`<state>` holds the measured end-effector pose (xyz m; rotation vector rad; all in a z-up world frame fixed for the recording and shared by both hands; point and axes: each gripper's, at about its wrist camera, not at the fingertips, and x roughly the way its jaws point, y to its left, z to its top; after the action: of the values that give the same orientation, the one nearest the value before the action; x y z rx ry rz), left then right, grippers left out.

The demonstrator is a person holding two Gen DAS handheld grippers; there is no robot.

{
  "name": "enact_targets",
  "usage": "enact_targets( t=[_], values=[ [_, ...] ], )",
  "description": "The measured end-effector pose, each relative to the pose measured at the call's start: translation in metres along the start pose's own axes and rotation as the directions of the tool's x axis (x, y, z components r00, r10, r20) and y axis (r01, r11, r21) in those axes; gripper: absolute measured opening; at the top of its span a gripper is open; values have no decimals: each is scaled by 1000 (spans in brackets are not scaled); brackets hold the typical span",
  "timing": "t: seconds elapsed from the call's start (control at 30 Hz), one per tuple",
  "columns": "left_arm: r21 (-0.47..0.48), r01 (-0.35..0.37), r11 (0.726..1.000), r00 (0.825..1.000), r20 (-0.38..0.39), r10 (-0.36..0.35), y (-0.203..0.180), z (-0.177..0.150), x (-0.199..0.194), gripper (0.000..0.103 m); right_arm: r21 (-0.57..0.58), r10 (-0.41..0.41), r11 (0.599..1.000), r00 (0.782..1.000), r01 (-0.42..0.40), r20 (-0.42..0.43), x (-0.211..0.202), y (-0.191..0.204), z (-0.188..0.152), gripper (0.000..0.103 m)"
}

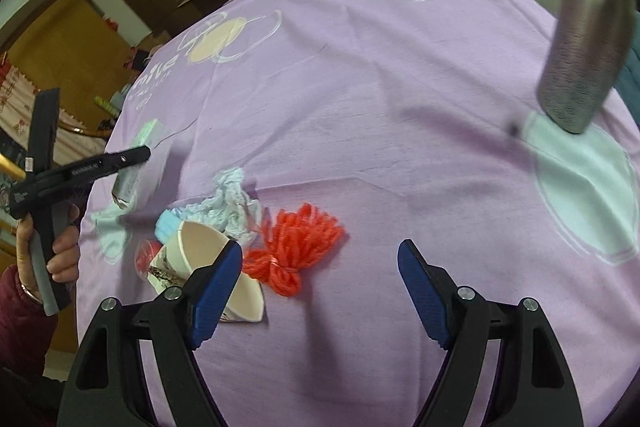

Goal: Collect trash
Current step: 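Grasp the white medicine box with the left tool while the right grasps the red yarn tassel, then drop the medicine box from the left tool into the red basket while the right drops the tassel in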

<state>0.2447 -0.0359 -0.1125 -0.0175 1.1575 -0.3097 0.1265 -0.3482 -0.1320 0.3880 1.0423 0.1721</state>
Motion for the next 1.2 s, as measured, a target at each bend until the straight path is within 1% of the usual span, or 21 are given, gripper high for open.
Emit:
enact_targets(
  t=[0.1, 0.2, 0.27, 0.4, 0.43, 0.5, 0.53, 0.57, 0.63, 0.77, 0.9, 1.0, 1.07, 1.17, 1.2],
  values=[
    [-31, -9, 999, 1000, 17, 9, 7, 1, -12, 47, -31, 25, 999, 999, -26, -24, 12, 8, 4, 79],
    [-42, -19, 999, 999, 25, 20, 8, 1, -17, 47, -54, 35, 998, 999, -37, -41, 22, 15, 6, 78],
    [-49, -21, 999, 999, 23, 22, 8, -1, -16, 47, -58, 37, 997, 998, -40, -55, 29, 17, 7, 74],
    [-62, -19, 998, 1000, 10, 20, 9, -3, -12, 47, -58, 46, 997, 995, -51, -87, 43, 20, 6, 70],
    [-65, -19, 998, 1000, 7, 19, 9, -3, -10, 47, -62, 45, 997, 995, -50, -91, 45, 20, 6, 67],
    [-73, -19, 997, 1000, -3, 19, 10, -3, -6, 47, -80, 29, 996, 995, -37, -99, 49, 23, 5, 45],
    [-77, -19, 997, 1000, -8, 19, 10, -3, -5, 47, -94, 23, 995, 995, -32, -98, 50, 24, 6, 32],
    [-80, -22, 997, 1000, -10, 21, 10, -3, -4, 47, -102, 29, 994, 996, -37, -83, 48, 23, 6, 25],
    [-83, -26, 996, 1000, 0, 26, 8, -2, -9, 47, -110, 46, 993, 998, -50, -40, 39, 24, 10, 25],
    [-100, -36, 994, 998, 49, 41, 8, -3, -32, 47, -101, 87, 991, 996, -85, 20, 24, 23, 28, 25],
    [-163, -62, 985, 993, 91, 78, 16, -15, -65, 47, -130, 144, 982, 987, -134, 68, 9, 29, 49, 25],
    [-224, -91, 970, 985, 122, 120, 22, -33, -93, 47, -160, 203, 969, 976, -189, 77, -1, 34, 52, 25],
    [-262, -123, 957, 977, 140, 164, 25, -50, -115, 47, -186, 239, 957, 968, -222, 71, -6, 39, 50, 25],
    [-337, -173, 925, 958, 162, 239, 32, -89, -155, 47, -227, 308, 929, 951, -294, 28, -7, 53, 45, 25],
    [-358, -183, 915, 953, 164, 255, 35, -100, -164, 47, -237, 316, 923, 949, -303, 19, -7, 57, 45, 25]
  ],
)
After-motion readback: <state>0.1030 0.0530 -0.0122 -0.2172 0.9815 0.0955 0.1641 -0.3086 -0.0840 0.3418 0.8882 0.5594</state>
